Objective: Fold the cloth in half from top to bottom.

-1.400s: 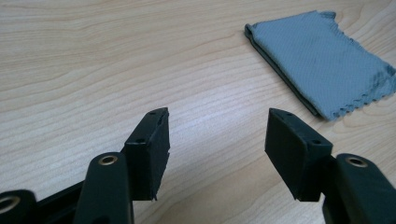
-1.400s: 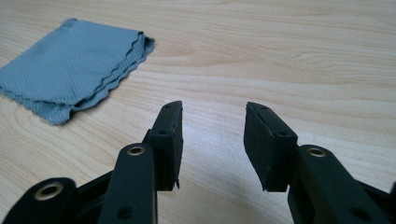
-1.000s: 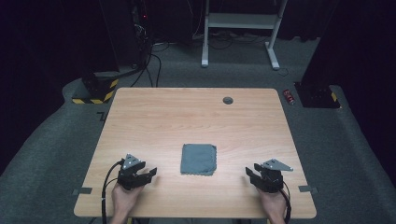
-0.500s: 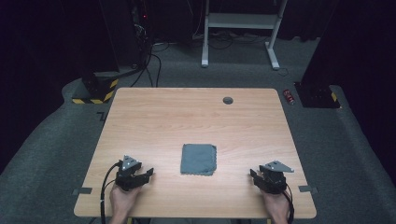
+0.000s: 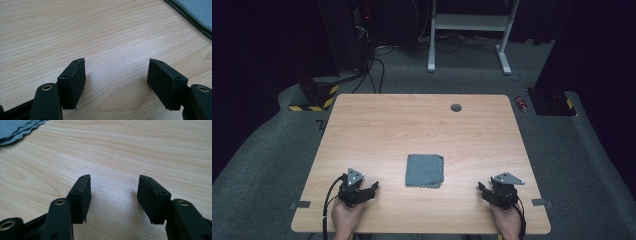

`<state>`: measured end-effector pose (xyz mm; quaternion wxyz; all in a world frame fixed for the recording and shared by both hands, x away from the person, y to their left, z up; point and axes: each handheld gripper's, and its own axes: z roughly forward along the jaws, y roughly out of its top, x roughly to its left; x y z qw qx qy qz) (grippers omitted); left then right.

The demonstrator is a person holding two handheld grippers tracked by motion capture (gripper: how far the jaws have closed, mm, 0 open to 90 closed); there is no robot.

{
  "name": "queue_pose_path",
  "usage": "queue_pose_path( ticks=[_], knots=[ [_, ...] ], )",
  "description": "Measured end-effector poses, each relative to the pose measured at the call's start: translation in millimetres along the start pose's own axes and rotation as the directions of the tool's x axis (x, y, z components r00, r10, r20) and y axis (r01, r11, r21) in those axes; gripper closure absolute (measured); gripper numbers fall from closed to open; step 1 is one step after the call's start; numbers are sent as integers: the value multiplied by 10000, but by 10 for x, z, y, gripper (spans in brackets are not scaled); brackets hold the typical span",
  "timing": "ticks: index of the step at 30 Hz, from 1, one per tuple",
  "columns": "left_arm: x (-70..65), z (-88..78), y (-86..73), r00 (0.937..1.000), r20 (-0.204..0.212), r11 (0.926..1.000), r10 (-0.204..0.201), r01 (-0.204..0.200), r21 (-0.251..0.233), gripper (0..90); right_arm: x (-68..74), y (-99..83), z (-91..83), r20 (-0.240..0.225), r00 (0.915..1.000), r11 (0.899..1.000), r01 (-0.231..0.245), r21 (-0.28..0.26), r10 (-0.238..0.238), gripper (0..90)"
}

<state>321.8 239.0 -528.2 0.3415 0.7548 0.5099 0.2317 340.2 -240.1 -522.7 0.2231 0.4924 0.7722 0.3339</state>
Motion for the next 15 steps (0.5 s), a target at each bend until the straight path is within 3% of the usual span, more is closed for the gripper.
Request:
queue_pose_path(
  ticks=[15],
  knots=[
    [-4, 0, -1, 10000, 24, 10000, 8, -8, 22, 294, 3, 4, 4, 76, 10000, 10000, -32, 27, 32, 413]
  ],
)
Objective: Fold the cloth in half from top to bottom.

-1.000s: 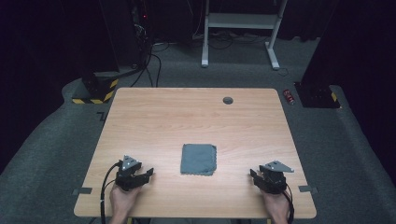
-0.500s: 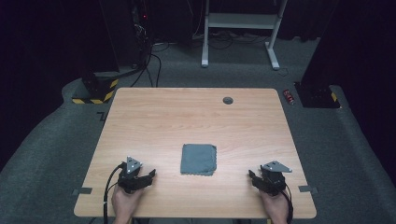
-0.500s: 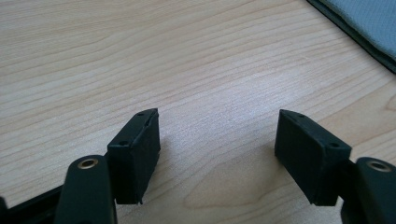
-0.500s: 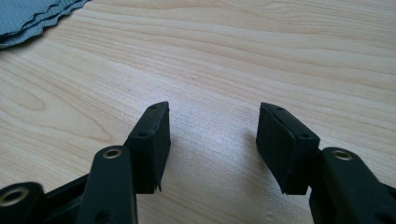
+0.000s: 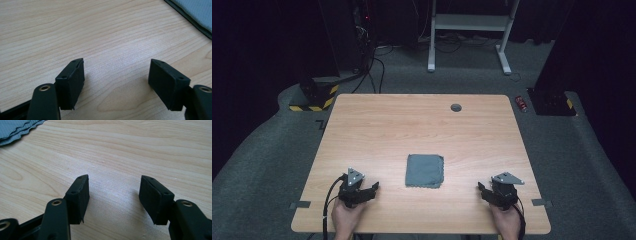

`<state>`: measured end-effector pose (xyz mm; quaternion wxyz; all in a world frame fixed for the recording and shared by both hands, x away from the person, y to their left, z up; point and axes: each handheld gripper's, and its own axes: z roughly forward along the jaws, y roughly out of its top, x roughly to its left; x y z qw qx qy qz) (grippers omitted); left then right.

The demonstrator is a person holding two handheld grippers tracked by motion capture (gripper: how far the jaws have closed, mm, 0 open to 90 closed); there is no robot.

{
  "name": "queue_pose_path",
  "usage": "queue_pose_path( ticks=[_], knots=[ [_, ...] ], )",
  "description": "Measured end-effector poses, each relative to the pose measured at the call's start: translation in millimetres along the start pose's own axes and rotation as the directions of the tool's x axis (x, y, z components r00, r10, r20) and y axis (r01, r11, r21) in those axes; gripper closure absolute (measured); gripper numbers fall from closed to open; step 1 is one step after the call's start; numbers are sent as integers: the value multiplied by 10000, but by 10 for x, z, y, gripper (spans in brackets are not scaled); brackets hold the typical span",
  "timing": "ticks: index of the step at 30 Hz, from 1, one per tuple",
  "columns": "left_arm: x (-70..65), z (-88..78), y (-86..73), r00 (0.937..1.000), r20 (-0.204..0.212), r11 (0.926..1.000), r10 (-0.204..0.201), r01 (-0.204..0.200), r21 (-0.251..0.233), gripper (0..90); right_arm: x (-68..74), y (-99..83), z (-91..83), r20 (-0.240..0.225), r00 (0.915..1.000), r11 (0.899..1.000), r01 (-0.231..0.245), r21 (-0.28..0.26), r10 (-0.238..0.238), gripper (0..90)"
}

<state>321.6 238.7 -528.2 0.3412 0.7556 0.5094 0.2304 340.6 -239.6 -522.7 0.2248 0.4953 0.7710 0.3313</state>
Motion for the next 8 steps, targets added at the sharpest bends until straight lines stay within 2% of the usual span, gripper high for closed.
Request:
queue_pose_path(
  ticks=[8],
  knots=[
    [-1, 2, 0, 10000, 26, 10000, -32, 32, -19, 290, 1, 0, 0, 0, 10000, 10000, -7, 1, 7, 413]
  ],
)
